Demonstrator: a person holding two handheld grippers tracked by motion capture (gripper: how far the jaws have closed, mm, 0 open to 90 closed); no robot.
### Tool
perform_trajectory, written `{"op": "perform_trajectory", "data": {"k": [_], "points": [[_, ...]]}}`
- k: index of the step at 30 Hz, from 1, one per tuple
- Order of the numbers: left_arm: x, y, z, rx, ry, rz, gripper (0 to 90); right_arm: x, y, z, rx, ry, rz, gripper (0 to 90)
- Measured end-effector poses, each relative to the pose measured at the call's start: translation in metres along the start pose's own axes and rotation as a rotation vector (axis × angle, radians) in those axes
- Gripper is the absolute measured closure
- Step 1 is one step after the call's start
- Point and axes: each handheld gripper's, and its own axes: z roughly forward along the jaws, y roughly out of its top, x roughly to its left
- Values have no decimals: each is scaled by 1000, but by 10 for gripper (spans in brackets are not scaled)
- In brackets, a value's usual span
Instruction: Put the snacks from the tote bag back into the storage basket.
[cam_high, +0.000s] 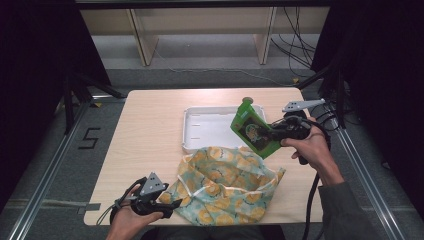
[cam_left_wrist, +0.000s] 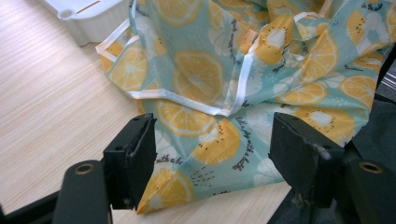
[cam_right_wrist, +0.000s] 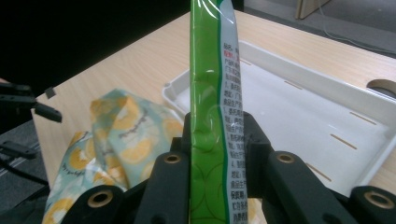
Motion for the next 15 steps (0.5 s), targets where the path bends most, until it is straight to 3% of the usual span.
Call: {"op": "perform_trajectory", "data": {"k": [1,2,4,5,7,8,9,11,12,13,14,15], "points": [[-1,-1,0,-2,12,-28,307,-3,-1,3,-23,-10,3,768],[0,-1,-1,-3,3,-18,302,-6,0,2,-7,-15,4,768],[0,-3,0,-19,13,-44,300,-10,1,5,-10,-26,29,768],[3,-3,-3,4,12,-10,299,-13,1,7,-15,-30,13,768],[1,-5,-3,-12,14,-46,297,-15,1,11,-28,-43,62,768],[2,-5,-4,-7,16,-39,297,-21,1,14,-43,-59,21,768],[2,-6,-3,-16,22,-44,297,-23,1,14,-22,-54,22,768],[3,-6,-5,0,17,-16,296,-24,1,18,-13,-47,63,768],[3,-7,-5,-6,19,-21,296,-25,1,20,-17,-48,61,768],[0,-7,-4,-18,18,-55,296,-27,1,22,-14,-49,66,768],[1,-7,-5,-5,15,-38,295,-29,1,23,-9,-52,61,768],[1,-8,-4,-17,15,-47,293,-31,1,24,-14,-58,43,768]]}}
